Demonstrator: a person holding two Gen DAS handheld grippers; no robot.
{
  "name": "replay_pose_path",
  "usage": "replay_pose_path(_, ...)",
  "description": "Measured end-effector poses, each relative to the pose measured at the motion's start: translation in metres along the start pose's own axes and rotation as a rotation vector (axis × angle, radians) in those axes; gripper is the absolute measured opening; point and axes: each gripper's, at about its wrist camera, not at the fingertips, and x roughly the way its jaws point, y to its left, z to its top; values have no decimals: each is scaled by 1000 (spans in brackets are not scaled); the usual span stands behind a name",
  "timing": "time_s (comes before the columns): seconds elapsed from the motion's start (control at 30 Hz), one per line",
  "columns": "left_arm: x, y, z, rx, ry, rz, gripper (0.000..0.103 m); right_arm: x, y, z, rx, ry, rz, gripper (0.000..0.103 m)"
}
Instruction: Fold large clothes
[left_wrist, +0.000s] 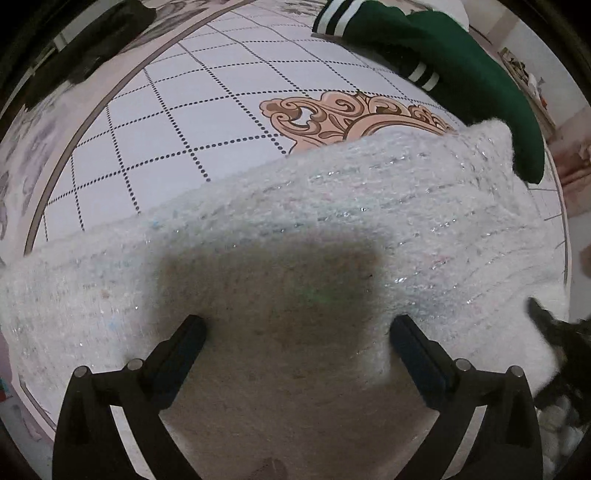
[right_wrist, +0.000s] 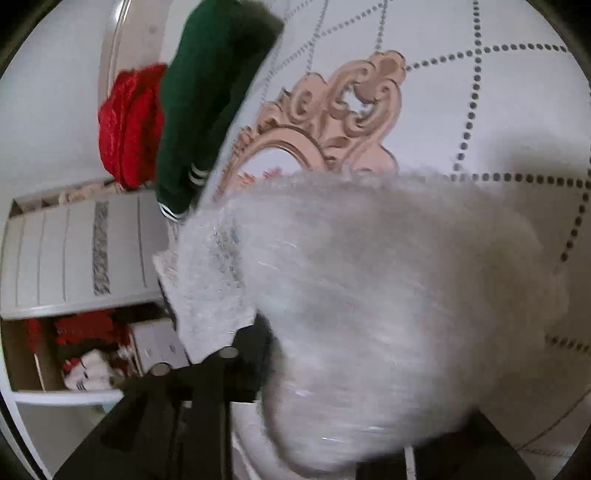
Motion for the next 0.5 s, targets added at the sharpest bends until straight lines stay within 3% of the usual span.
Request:
replay_pose_path(0.1, 1, -8, 0, 49, 11, -14, 103, -38, 11, -19, 50, -59, 20, 15)
replay_pose_path(0.17, 3, -19, -4, 85, 22, -19, 103, -72, 11, -38, 56, -87, -22, 15)
replay_pose_path(0.27, 6, -29, -6, 116, 7, -6, 103, -81, -10, -49, 68, -45, -33, 18)
replay_pose_path(0.3, 8, -28, -5, 106, 13, -19, 103, -79, -18, -46, 52, -32, -54, 30)
replay_pose_path(0.33, 8, -26, -4, 99, 17, -31, 103, -71, -26, -41, 38, -15, -77, 49)
replay_pose_path(0.4, 9, -24, -2, 102, 20, -47, 103, -48, -46, -27, 34, 31, -64, 69)
replay_pose_path(0.47, 9, -22, -2, 103, 11, -54, 103, -26, -53, -18, 43, 38, 39, 69)
replay_pose_path(0.5, 9, -19, -1, 96, 3, -55, 103, -18, -50, -16, 39, 29, 63, 61)
